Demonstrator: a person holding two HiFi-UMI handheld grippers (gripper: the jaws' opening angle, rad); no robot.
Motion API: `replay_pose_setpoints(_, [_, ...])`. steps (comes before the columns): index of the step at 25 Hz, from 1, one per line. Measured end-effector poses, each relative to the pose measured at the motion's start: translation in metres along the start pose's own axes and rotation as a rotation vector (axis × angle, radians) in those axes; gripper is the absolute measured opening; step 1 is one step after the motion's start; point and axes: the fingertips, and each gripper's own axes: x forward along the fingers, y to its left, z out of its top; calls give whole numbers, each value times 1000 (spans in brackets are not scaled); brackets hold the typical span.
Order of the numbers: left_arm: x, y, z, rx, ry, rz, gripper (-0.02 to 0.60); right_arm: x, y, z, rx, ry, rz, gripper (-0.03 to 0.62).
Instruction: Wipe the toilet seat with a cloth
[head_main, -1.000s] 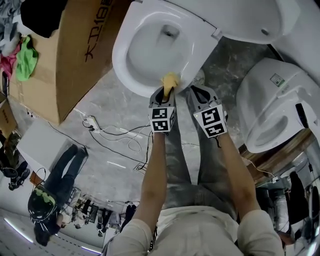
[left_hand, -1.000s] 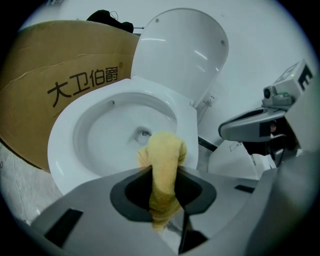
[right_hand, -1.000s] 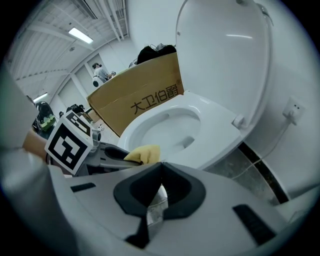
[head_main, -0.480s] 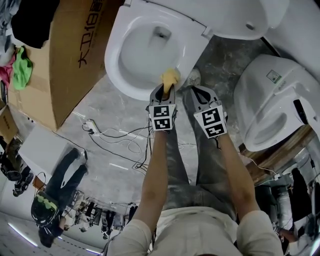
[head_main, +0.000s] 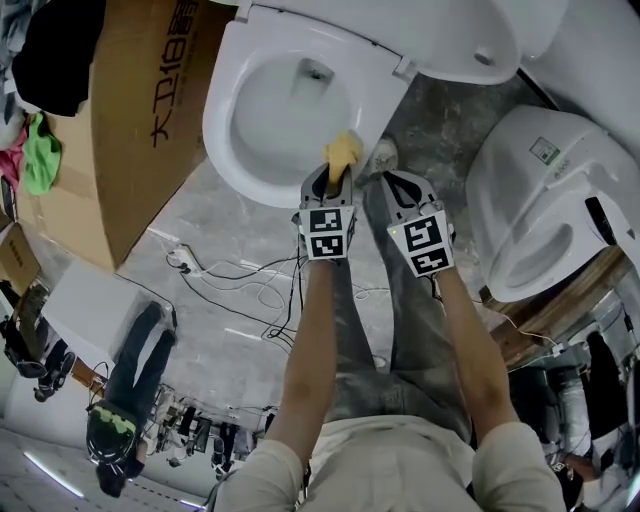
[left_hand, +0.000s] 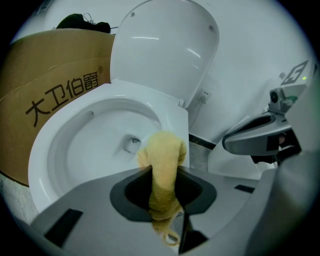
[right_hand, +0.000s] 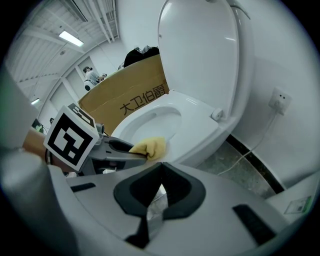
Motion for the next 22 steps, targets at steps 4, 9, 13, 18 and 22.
replay_pose_setpoints(4, [5,-3,6,18,8,-9,118,1,-4,2,7,-1,-4,8])
replay_pose_setpoints(9, [14,-11,21,72,14,-27,120,1,-15,5,19,-2,-16,8])
replay_pose_setpoints(13, [21,-17,33,114,13,-43,120,1,-23,6,30,-3,-27,8])
replay_pose_setpoints(18, [30,-22,47,142,17,-62,120,1,-30,8,55,-8,-40,8])
replay_pose_setpoints(22, [39,-26,61,162,27,-77,120,0,-38,7,71,-13,-52,8])
